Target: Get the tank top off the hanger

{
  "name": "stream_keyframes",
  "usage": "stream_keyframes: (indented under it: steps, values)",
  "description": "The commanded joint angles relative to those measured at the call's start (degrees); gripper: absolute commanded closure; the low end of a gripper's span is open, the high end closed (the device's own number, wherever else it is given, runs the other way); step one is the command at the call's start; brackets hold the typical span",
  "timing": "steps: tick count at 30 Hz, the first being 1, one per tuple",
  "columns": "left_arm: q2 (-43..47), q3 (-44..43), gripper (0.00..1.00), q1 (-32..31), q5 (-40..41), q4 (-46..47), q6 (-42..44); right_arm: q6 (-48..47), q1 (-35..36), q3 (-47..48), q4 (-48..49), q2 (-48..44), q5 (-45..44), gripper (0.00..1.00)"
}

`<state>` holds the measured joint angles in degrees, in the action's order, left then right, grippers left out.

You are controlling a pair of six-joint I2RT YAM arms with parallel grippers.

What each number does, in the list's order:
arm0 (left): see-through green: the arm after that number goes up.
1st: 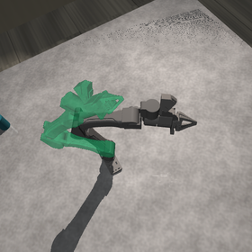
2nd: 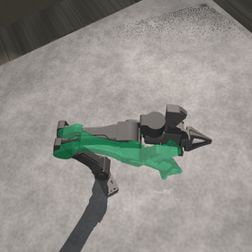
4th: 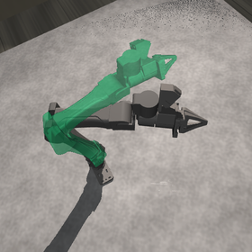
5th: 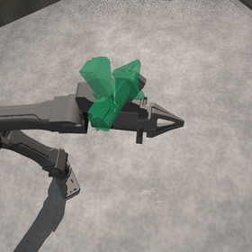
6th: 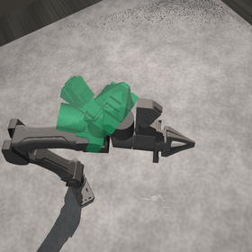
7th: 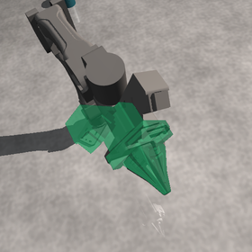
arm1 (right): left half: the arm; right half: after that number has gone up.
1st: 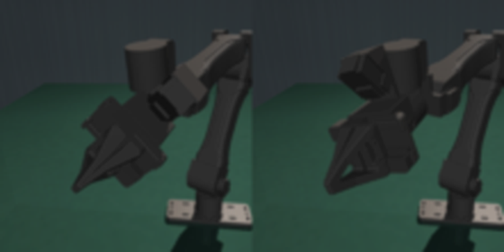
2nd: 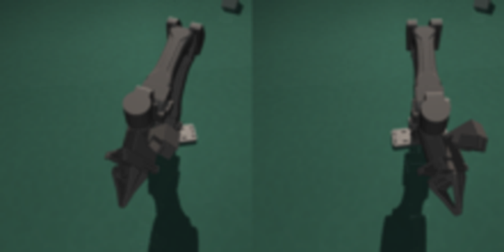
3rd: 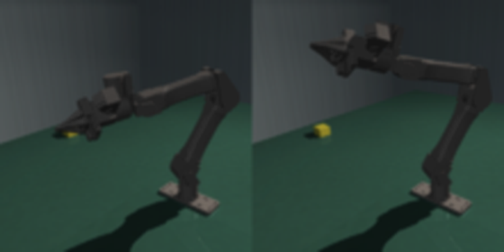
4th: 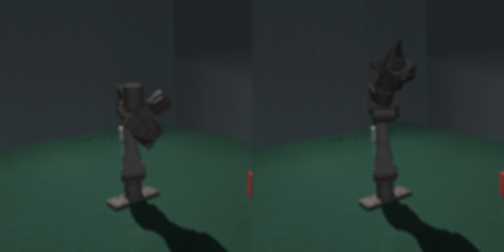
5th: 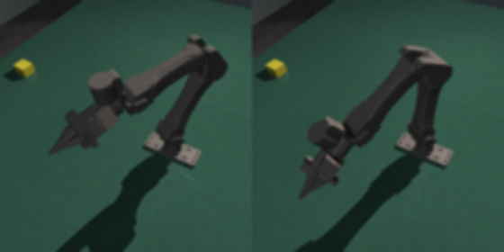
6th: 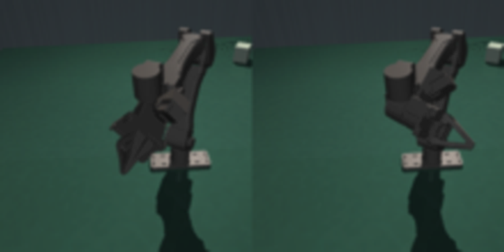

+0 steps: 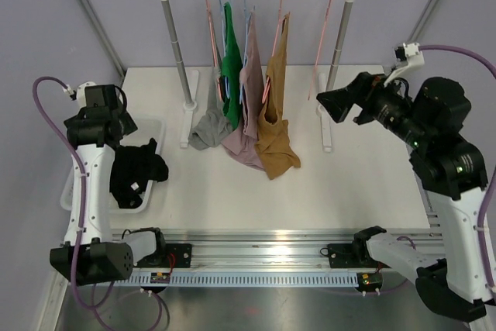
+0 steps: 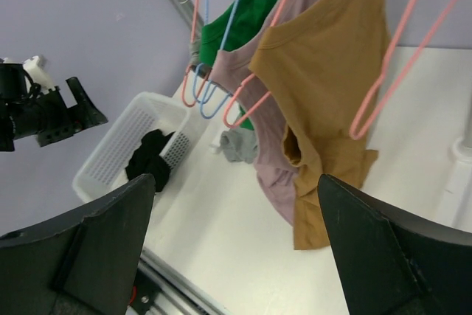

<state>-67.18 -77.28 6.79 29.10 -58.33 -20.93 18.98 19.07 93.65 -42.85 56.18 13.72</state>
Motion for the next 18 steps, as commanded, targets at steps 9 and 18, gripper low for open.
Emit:
stream_keyframes:
  steps: [9, 18]
  values:
    - [21.1, 9.3, 0.01, 0.3, -46.0, 10.9, 3.9, 5.1, 4.4, 16.8, -1.9, 18.9, -2.5, 0.13]
    - [36.0, 23.0, 0.01, -1.0, -55.2, 14.4, 3.3, 0.5, 10.9, 32.9, -7.9, 35.8, -23.0, 0.27]
